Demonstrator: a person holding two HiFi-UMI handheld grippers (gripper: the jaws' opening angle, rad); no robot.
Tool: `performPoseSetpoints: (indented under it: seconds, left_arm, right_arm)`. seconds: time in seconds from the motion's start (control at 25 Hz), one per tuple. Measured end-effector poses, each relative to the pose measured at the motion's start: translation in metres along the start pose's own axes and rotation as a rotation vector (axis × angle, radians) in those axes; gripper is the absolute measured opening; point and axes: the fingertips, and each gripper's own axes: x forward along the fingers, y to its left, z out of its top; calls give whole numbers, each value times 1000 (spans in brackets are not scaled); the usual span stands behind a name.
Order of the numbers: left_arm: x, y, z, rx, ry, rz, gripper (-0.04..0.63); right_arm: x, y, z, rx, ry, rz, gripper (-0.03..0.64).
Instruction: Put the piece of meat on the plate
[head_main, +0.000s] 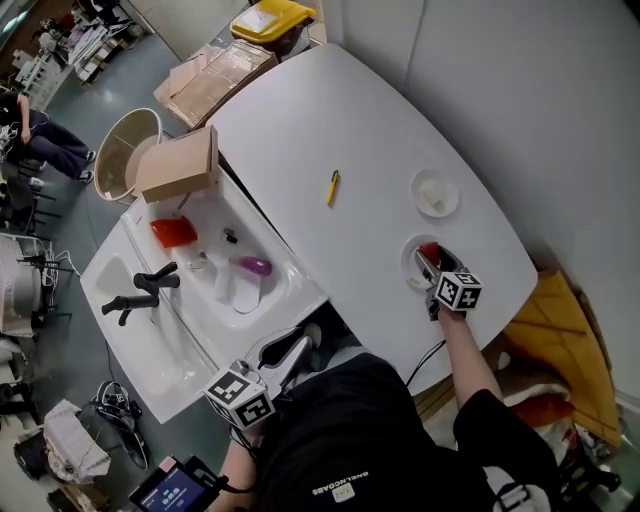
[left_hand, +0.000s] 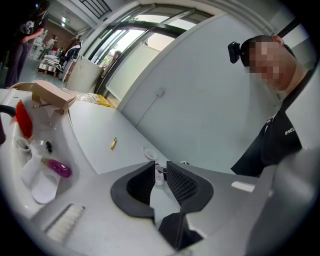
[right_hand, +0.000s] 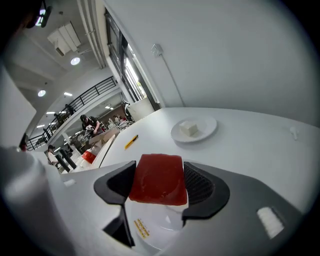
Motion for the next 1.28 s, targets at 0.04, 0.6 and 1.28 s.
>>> performPoseSetpoints:
  seconds: [0.04, 0.6, 1.28]
  left_arm:
    - [0, 1, 0, -3, -2, 3, 75]
    - [-5, 6, -4, -37, -21, 12, 77]
    - [-9, 7, -6, -57, -47, 24, 80]
  right_arm:
    - [2, -1, -2, -16, 8, -8, 302]
    - [16, -5, -26, -290, 138, -119, 302]
    - [25, -9, -36, -370, 205, -182, 304]
